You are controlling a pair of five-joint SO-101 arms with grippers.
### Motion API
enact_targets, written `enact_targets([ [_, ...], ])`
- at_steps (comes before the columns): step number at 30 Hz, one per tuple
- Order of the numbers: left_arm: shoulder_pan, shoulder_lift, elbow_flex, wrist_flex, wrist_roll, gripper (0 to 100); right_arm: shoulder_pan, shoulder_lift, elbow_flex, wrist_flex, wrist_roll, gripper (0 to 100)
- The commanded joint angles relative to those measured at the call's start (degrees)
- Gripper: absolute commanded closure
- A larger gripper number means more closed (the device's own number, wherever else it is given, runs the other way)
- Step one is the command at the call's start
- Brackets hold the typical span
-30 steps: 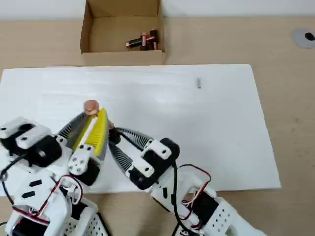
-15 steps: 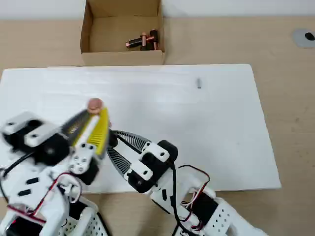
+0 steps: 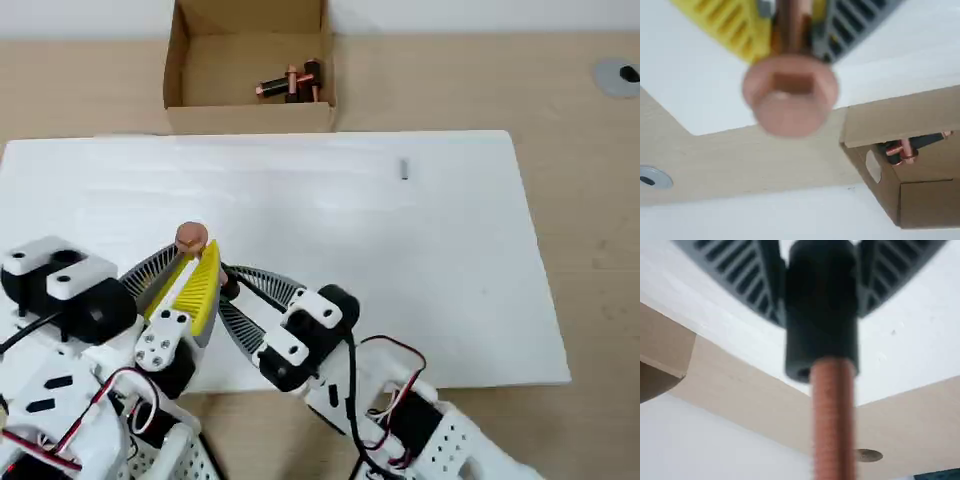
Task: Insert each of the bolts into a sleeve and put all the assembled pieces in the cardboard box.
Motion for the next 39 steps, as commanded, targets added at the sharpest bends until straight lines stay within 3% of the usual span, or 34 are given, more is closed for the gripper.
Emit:
enact_targets([
  [1,1.14,0.66,-2.46,0.44,0.18,100,-0.75,-4.53,-0.13,0.0,0.53,98.8],
  [4,0.97,0.66,-2.64,0.09,0.0,100,-0.75,-4.53,-0.13,0.0,0.53,98.8],
  [11,-7.3,0.48,-0.97,-3.43,-0.35,99,-0.75,-4.53,-0.13,0.0,0.53,98.8],
  [39,-5.01,0.57,2.2,-3.6,3.08,99,-0.75,-4.62,-0.13,0.18,0.44,98.8],
])
